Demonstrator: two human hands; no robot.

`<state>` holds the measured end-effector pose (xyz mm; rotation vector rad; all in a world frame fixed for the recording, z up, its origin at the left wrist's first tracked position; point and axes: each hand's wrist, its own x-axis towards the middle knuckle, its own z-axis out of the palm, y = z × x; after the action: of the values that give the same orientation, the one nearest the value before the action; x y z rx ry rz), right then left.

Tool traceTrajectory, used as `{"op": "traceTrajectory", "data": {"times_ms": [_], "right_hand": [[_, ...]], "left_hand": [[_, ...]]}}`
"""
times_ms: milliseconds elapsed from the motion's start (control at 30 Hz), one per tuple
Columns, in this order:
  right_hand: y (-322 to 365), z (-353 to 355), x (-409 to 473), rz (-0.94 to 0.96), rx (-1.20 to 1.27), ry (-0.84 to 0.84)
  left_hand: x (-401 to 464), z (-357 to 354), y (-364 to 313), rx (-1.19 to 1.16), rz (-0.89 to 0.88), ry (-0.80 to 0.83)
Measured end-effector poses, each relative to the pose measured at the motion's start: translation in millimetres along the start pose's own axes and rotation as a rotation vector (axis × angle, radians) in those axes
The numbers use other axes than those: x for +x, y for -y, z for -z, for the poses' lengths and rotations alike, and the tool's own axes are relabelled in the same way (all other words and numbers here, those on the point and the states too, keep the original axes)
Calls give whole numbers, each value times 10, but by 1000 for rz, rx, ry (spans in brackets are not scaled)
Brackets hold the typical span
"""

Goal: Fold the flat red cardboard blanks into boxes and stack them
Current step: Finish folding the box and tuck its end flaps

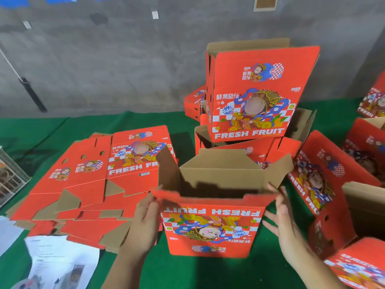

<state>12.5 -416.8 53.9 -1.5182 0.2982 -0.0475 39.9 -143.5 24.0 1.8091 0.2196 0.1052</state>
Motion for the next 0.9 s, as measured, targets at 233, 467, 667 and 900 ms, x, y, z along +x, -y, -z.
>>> {"op": "traceTrajectory", "data": {"times_ms": [233,467,667,900], "right_hand": [[-300,284,180,207,-488,-79],[-344,261,179,189,-485,-117],[-337,225,260,246,-562,-29],[-575,148,126,541,-773,-64]], "left_hand": [[26,-147,19,380,-179,-104],[180,-37,119,658,-248,-299],[174,-119,201,282,-252,-124],[132,-82,289,250,-496,81]]}}
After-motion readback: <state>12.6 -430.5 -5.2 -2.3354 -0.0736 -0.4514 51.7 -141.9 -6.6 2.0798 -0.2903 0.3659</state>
